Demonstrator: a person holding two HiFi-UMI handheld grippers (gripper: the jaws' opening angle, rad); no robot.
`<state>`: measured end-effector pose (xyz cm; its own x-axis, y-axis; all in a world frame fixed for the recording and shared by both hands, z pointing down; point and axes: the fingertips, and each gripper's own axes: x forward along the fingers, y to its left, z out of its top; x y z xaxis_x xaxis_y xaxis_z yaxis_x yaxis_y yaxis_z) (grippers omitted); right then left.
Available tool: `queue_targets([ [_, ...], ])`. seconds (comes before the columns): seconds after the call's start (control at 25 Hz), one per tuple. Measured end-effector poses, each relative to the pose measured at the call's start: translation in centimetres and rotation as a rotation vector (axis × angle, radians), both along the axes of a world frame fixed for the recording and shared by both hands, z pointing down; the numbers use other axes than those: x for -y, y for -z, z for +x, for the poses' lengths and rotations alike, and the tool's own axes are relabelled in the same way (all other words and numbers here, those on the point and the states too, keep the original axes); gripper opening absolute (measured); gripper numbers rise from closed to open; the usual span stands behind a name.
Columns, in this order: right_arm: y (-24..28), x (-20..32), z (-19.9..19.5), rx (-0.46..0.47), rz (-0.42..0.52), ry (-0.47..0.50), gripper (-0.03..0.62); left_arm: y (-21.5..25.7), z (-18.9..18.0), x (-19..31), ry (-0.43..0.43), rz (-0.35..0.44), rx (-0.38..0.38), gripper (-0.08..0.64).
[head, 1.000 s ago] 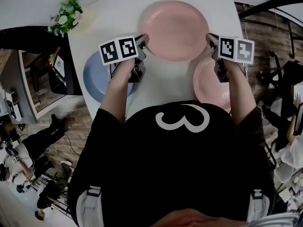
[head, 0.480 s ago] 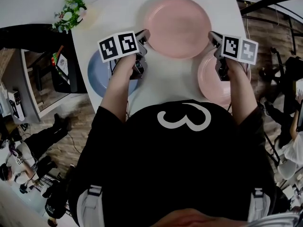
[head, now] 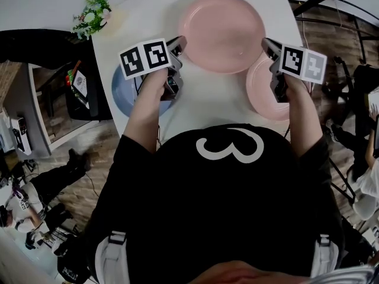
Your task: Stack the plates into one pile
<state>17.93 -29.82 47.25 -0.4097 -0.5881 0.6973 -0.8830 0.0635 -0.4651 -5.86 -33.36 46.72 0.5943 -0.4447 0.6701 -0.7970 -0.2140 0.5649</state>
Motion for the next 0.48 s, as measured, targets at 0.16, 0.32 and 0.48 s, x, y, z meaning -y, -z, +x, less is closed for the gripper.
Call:
queue_targets([
  [0.16, 1.4, -1.9, -0.5, -0.008, 0.026, -0.01, 0.043, 0.9, -0.4, -1.7, -0.012, 0.003, -0.007, 0.049],
  [0.32, 2.5, -3.5, -0.8, -0.009, 0.048, -0.033, 0.043, 2.2, -0.7, -2.8, -0.039, 0.028, -0.012, 0.049],
  [0.48, 3.4, -5.6, -0.6, -0.019, 0.073, -0.069, 0.043, 3.0, -0.3, -4.3, -0.076, 0.049, -0.023, 0.049],
])
